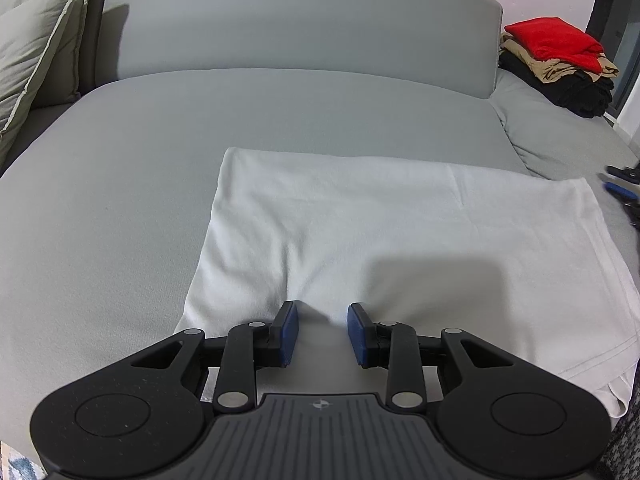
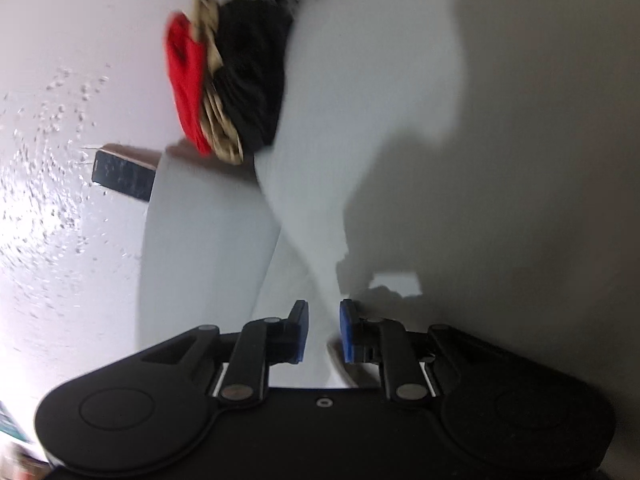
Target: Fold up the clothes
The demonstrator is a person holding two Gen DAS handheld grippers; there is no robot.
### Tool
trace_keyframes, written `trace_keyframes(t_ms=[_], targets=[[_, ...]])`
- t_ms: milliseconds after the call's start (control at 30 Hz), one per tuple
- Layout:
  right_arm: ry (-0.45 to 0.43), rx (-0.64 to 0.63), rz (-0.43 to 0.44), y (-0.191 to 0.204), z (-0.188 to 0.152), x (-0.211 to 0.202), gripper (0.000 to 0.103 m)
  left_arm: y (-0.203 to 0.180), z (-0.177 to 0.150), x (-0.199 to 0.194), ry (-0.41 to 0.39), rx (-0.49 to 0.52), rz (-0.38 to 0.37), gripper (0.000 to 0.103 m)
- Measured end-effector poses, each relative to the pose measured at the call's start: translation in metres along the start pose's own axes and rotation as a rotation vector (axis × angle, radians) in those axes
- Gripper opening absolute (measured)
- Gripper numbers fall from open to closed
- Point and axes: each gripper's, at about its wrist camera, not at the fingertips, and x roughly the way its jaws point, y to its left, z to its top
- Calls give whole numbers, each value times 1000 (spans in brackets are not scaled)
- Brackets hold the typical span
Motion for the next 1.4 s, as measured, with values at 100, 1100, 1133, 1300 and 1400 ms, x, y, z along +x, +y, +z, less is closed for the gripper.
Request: trace_keyframes(t_ms=[100,1100,1133,1300,1400], targets=[[-28,-121,-41,14,0,-18,20,0,0,0,-2,0,0,31],[315,-898,-498,43,-128,-52,12,-20,-28,-37,36,157,113,32],[331,-882,-489,39,-122,-60,10,-20,-34,-46,43,162,118,32],[319,-868,-431,48,-110,-92,31,-5,-55,-88,25,96,88,31],[323,-842,-313,62,-109,-91,31,4,-42,-101,-47,26,74,30]])
